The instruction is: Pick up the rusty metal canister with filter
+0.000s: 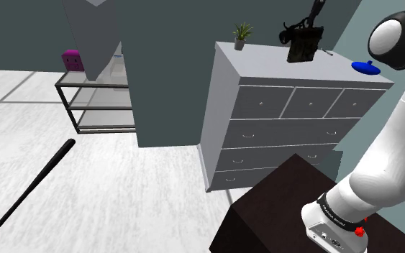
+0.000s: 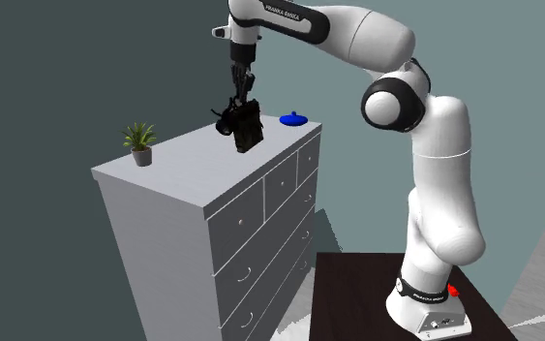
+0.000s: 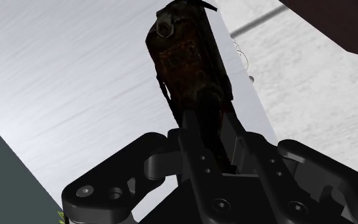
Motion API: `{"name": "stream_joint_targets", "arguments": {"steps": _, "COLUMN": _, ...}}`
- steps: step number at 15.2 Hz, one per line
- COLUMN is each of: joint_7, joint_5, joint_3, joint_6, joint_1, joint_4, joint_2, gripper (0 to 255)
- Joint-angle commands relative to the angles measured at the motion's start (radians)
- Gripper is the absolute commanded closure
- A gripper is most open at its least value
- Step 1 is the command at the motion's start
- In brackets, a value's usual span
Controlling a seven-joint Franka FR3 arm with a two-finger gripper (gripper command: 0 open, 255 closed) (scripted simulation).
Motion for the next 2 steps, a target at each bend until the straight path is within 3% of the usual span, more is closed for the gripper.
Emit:
{"name": "stream_joint_targets", "arguments": {"steps": 1, "joint_7": -0.004, "joint_5": 0.010, "joint_3": -0.001, "joint_6": -0.027, "joint_1": -0.009, "joint_4": 0.043, "joint_2": 0.015, "gripper": 255}}
{"name": "stream_joint_targets", "arguments": {"steps": 2, "joint_7": -0.004, "joint_5": 0.010, "joint_3": -0.001, "joint_6": -0.027, "joint_1": -0.009, "joint_4": 0.043, "joint_2": 0.015, "gripper": 255}}
